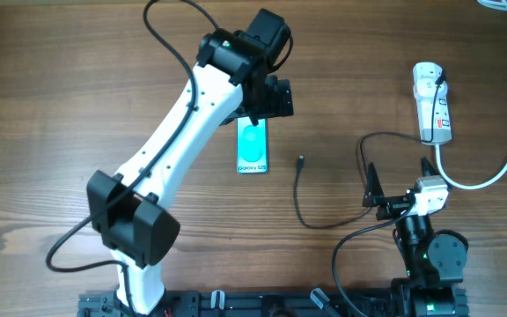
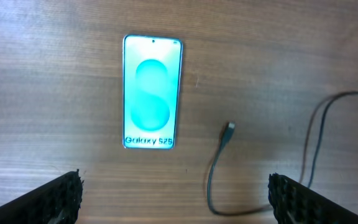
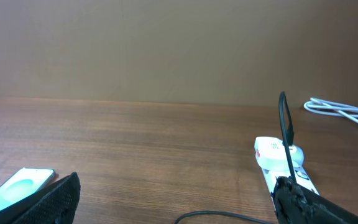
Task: Plug charger to phone and switch on socket
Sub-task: 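Move the left gripper over the Galaxy S25 phone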
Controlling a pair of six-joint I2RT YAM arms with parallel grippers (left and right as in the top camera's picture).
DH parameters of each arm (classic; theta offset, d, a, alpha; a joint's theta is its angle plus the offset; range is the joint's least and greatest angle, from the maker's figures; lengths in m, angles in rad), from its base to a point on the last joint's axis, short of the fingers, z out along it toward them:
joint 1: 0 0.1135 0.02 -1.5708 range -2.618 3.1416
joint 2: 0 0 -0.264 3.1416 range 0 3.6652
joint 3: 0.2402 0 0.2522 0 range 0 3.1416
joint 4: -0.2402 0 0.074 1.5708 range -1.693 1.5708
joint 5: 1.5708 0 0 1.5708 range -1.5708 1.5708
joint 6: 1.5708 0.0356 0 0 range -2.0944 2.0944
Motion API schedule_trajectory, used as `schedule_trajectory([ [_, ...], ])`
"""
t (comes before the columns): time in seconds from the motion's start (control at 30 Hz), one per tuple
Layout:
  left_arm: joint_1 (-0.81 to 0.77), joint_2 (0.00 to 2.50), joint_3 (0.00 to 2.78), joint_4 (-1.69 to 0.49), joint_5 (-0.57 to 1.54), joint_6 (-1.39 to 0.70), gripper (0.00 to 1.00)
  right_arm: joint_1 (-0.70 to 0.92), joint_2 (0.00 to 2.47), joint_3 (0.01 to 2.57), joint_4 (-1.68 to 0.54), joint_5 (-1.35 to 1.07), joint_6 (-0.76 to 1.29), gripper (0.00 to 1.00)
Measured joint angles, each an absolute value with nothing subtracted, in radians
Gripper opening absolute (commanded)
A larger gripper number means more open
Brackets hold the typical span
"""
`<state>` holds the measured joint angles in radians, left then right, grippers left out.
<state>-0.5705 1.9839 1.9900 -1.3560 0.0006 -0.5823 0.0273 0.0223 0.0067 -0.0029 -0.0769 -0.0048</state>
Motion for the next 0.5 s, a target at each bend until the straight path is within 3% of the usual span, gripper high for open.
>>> schedule_trajectory([
  [0.5,-0.57,2.159,1.991,-1.325,-0.011,-0.582,1.0,0.027,0.022,0.007,-0.003,-0.077,-0.005,1.0],
])
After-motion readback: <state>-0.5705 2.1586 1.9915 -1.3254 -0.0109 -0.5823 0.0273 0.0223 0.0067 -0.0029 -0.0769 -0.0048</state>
